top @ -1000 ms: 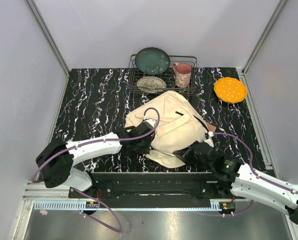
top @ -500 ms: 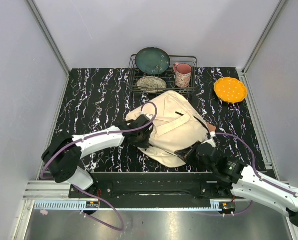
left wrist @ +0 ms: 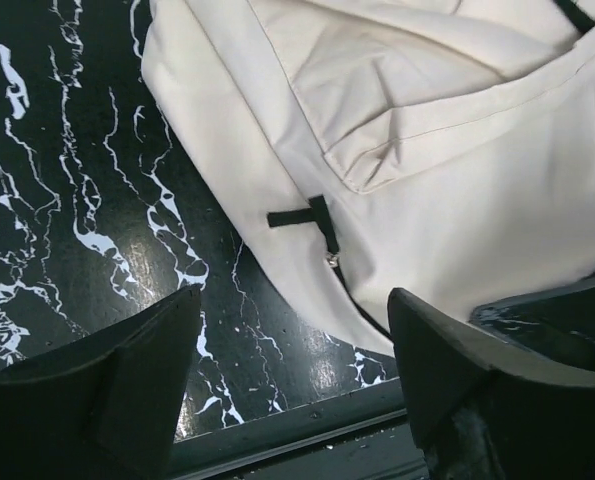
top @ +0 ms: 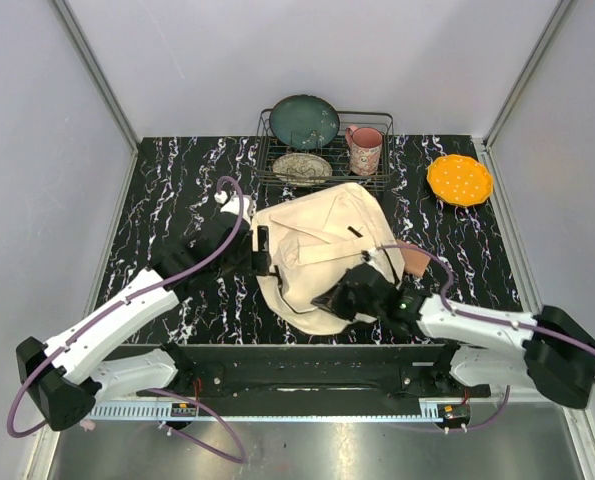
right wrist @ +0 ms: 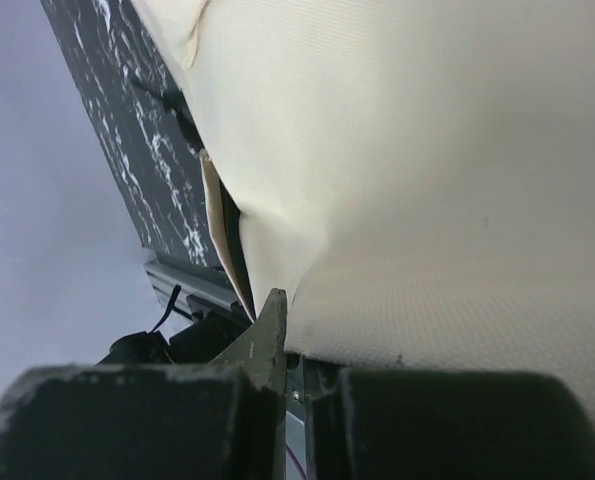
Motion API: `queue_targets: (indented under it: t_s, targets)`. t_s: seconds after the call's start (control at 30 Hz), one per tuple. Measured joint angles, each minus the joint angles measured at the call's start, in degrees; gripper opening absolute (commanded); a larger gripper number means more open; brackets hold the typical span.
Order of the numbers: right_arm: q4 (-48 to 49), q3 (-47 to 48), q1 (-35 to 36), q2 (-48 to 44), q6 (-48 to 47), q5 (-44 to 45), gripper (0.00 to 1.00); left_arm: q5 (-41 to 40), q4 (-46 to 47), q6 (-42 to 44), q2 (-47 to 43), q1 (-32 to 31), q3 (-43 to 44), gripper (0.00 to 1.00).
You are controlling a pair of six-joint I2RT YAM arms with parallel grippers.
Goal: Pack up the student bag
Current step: Zip the student bag at the center of the board, then unzip the student bag at the center of the board.
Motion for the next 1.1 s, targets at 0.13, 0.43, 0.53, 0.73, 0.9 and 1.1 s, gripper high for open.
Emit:
queue_targets:
  t_s: [0.13,0.43,0.53,0.73,0.9,1.1]
  targets:
    - [3.5,6.7,0.3,9.7,-2.7,-3.5,0.51,-1.6,-1.6,0.0,-0.8,0.0,0.4,0.84]
    - [-7.8,14.6,1.7,0.9,-13.5,1.1,0.83,-4.3,-4.2,1.9,1.2,0.0,5.1,0.93]
    - [-16.3,16.3,0.8,-11.4,-15.9,9.2,0.83,-4.3,-3.1,3.0,3.8,0.0,8.1,0.94]
    - [-24.9,17.9,-19.3,-18.4,-21.6,11.5,0.77,-1.2,0.4,5.6,15.0,0.0,17.3,0.94]
    - [-25.4,18.0,-33.6,-7.8,-27.1,3.0,0.70,4.7,3.9,7.6,27.0,0.0,25.8,0.94]
    - [-20.9,18.1,-40.3,5.9,-30.9,-8.5,0.66,12.4,7.1,9.1,37.5,0.0,31.6,0.94]
